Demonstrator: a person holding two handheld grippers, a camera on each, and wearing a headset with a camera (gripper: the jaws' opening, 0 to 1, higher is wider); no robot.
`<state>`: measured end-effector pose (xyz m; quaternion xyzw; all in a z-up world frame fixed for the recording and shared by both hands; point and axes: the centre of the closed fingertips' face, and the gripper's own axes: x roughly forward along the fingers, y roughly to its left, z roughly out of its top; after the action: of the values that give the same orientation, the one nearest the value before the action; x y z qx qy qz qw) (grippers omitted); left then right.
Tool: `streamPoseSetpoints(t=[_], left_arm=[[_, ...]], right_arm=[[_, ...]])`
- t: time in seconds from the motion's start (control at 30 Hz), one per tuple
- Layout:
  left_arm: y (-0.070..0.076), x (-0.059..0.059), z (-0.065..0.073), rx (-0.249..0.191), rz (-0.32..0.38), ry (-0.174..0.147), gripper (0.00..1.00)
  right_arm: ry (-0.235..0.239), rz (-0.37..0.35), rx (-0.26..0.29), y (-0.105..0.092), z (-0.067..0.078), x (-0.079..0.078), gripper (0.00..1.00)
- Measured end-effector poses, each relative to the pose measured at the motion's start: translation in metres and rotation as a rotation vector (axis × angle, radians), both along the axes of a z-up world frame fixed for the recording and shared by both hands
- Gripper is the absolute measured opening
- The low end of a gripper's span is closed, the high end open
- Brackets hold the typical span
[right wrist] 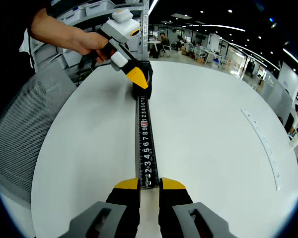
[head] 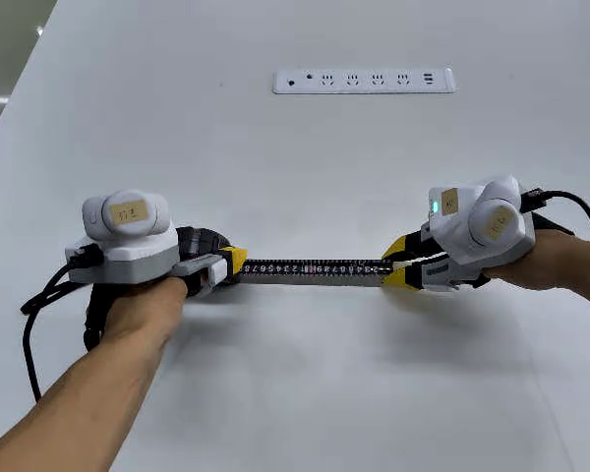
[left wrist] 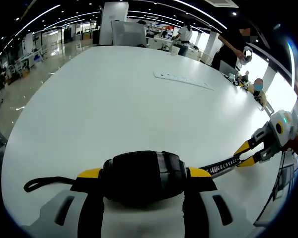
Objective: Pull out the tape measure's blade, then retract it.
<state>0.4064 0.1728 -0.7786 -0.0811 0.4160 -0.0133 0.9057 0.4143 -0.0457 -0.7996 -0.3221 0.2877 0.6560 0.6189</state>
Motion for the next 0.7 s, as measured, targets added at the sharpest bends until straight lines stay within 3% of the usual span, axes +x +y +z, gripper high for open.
streamPoseSetpoints(t=[0.7], left_arm=[[0.001, 0.0, -0.001, -0.003, 0.002, 0.005, 0.59]], right_arm=[[0.001, 0.008, 0.018, 0.025, -0.002, 0.001, 0.1]])
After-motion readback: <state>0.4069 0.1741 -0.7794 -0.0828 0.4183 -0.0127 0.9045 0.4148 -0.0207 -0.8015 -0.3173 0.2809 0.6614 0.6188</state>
